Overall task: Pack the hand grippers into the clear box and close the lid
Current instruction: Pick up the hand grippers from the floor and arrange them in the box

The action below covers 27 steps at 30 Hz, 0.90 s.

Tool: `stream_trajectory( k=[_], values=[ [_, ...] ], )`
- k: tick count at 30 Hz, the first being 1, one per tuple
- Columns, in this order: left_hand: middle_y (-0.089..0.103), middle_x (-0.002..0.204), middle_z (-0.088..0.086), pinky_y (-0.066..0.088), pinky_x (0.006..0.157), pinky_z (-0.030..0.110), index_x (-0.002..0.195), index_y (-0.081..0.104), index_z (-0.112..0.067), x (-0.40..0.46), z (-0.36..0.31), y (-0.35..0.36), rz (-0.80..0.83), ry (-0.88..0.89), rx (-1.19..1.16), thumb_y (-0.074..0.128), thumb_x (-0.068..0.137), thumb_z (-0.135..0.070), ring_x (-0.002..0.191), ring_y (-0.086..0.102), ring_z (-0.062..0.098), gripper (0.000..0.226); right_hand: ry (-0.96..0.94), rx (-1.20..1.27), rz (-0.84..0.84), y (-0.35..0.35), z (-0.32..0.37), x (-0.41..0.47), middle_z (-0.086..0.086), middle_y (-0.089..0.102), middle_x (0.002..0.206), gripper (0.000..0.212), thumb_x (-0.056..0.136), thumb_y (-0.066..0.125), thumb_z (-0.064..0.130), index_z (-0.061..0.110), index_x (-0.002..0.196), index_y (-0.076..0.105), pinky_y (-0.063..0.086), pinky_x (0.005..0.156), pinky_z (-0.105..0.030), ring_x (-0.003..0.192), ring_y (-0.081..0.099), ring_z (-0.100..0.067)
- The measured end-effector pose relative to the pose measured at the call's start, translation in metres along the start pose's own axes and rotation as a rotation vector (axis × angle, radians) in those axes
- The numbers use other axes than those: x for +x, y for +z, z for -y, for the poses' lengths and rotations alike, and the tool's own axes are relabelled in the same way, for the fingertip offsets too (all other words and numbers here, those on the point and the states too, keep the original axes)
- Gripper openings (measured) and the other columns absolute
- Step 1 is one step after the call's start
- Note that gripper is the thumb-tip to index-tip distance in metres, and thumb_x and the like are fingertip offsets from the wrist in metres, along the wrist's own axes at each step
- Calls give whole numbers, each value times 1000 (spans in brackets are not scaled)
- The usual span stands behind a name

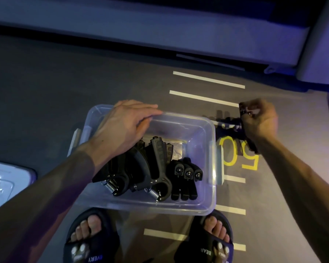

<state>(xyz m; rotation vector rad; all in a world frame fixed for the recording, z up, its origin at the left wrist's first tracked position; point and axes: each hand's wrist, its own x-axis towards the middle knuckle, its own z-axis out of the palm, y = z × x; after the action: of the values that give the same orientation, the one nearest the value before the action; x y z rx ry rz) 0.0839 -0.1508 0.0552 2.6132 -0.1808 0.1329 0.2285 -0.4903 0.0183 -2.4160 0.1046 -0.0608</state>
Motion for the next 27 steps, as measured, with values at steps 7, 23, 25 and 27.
stream_trajectory(
  k=[7,23,25,27],
  values=[
    [71,118,-11,44,97,29,125,70,-25,-24,-19,-17,-105,-52,-107,63,99,-23,111,61,15,27,-25,470,92,-39,91,-14,-1,70,94,28,71,69,8,30,88,67,48,67,-20,75,61,-6],
    [71,80,-6,57,66,36,95,72,-29,-43,-43,-85,-63,-128,-656,79,83,-42,67,65,12,19,-521,597,735,-53,229,-122,-18,72,104,23,89,65,-4,0,112,64,56,82,-26,98,70,-20],
    [68,73,-2,54,59,27,96,73,-20,-46,-41,-86,-118,-156,-703,77,84,-32,57,61,10,17,-497,618,701,-51,224,-120,-19,71,107,24,88,70,4,4,112,65,56,84,-30,103,69,-26],
    [65,66,3,52,52,24,92,73,-14,-45,-39,-86,-221,-224,-770,75,88,-24,50,59,10,11,-483,542,693,-49,217,-115,-13,70,113,31,88,74,12,8,117,65,56,93,-37,109,66,-25]
  ],
)
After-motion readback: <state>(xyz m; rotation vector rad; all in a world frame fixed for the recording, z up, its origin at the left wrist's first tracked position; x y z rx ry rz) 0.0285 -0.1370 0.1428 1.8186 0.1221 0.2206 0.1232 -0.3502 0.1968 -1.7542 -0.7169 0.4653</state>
